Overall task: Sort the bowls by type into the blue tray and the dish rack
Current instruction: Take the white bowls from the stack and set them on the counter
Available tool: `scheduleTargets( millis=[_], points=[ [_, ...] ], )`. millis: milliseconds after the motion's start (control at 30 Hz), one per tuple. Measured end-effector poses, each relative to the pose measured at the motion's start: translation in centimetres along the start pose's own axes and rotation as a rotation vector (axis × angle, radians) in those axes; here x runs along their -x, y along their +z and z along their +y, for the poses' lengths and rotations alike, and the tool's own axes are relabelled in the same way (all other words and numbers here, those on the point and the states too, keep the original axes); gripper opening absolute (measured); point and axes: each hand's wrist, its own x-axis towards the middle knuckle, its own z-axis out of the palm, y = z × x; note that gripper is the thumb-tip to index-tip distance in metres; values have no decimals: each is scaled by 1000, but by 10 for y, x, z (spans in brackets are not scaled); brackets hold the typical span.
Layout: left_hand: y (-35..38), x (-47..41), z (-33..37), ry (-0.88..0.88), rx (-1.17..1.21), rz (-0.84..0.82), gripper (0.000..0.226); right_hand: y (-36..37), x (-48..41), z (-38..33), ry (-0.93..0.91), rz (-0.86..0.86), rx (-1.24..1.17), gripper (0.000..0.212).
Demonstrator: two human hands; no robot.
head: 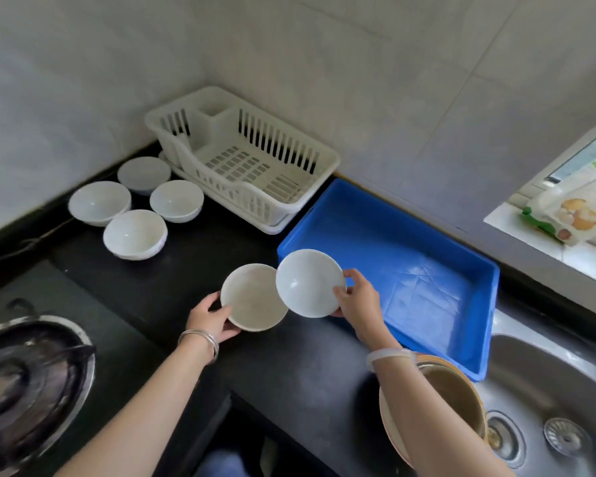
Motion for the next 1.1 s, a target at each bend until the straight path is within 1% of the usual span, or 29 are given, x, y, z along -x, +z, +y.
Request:
scheduleTargets(
  millis=[100,233,367,500,667,867,1000,1100],
  points=[
    [-26,-8,13,7,97,87,52,31,-11,-21,35,-95,-54,21],
    [-52,-18,26,11,150,183,47,72,-29,-46,88,-170,-105,26],
    [-73,-28,36,4,222,239,47,108,-46,-64,97,-199,-124,23],
    [-83,-38,41,9,287,284,46,135,-59,-74,98,-184,-123,21],
    [-90,-45,44,-10,348,282,46,155,-70,-76,152,-174,-156,30],
    [-91,-48,41,-26,409,273,48,167,-79,-72,219,-169,-165,24],
    [-89,-47,40,-24,456,269,48,172,-81,-67,256,-172,-223,31],
    [-87,-46,39,-19,468,282,48,175,-82,-65,318,-201,-291,39]
  ],
)
